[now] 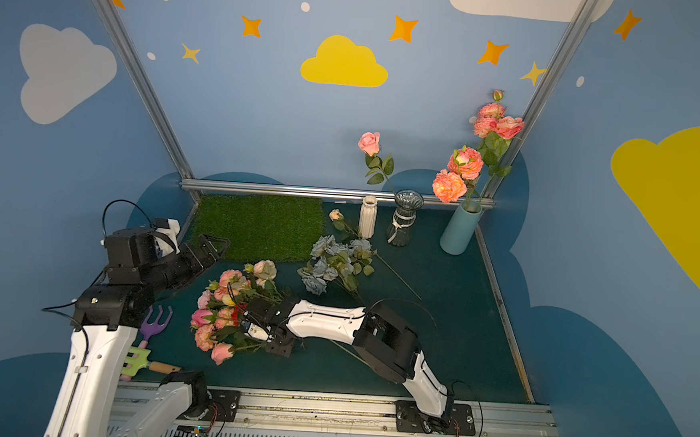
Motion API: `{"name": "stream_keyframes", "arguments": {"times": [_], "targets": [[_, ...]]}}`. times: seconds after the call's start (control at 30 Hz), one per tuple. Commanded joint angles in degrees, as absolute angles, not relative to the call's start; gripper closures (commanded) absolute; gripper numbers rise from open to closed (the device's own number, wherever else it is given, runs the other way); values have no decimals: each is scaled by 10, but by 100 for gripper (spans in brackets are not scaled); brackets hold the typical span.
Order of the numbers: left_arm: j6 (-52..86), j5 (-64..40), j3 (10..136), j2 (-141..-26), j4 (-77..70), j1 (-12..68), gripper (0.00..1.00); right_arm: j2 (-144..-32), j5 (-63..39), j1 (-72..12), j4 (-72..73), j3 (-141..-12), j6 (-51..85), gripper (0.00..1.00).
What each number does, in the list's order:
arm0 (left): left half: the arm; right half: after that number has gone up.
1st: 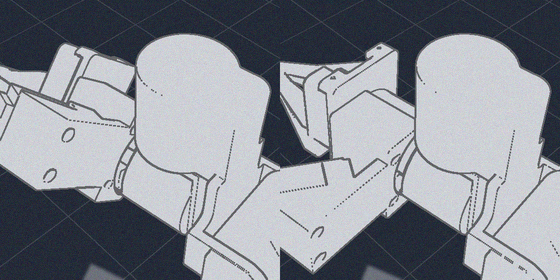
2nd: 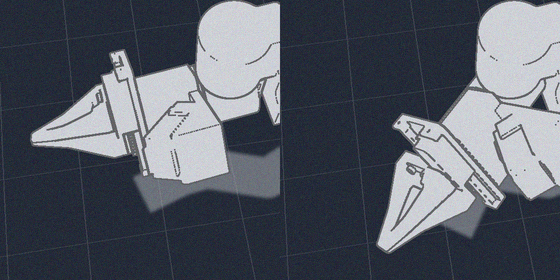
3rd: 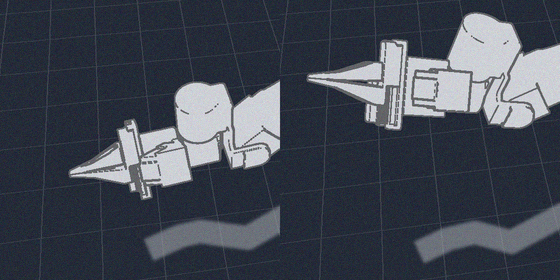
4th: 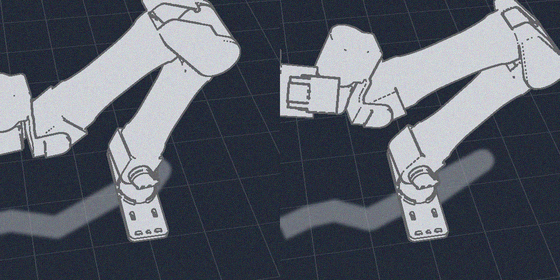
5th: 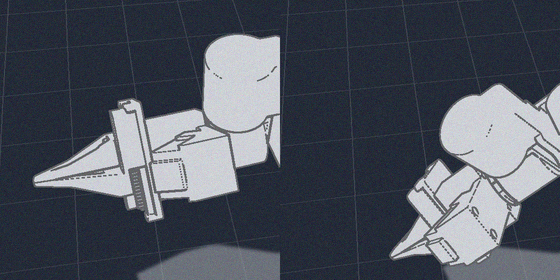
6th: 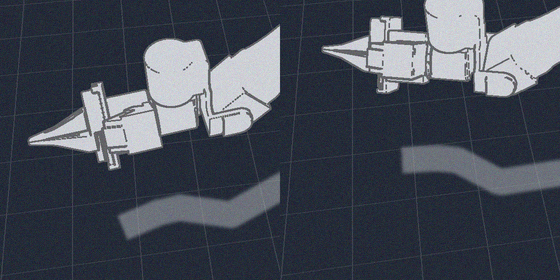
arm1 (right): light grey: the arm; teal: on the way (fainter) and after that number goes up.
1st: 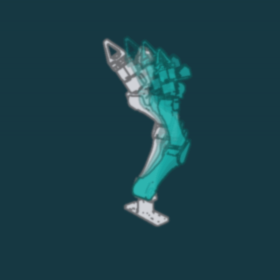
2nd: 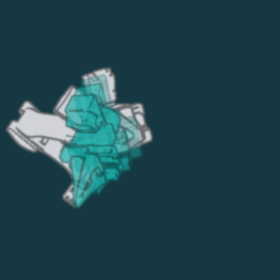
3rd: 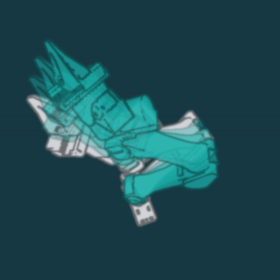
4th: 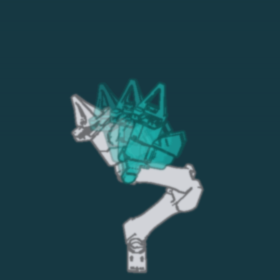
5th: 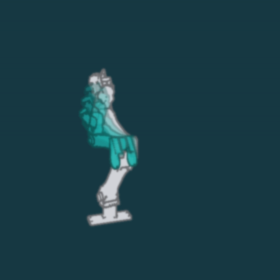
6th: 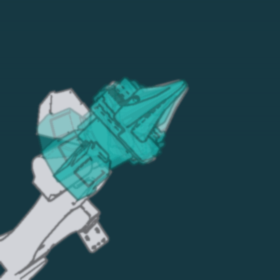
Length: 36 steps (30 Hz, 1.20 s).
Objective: Place the pink flowers into the vase
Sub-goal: Pick up the flower at the center of the board.
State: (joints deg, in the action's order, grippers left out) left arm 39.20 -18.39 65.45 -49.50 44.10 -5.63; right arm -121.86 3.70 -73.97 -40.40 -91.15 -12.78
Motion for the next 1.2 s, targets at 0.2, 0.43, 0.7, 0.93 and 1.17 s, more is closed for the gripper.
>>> {"name": "stream_keyframes", "arguments": {"times": [0.2,0.43,0.7,0.93,1.17], "targets": [[381,-189,652,-496,444,-59,0,-1263,47,-738,-414,-936,-139,78],[381,-186,675,-492,448,-59,0,-1238,57,-738,-391,-915,-143,100],[383,-152,718,-472,470,-59,0,-1174,73,-725,-320,-870,-165,100],[381,-119,740,-460,494,-59,0,-1100,36,-690,-289,-847,-164,100],[386,-122,737,-459,495,-59,0,-1057,-24,-643,-286,-858,-161,100]]}}
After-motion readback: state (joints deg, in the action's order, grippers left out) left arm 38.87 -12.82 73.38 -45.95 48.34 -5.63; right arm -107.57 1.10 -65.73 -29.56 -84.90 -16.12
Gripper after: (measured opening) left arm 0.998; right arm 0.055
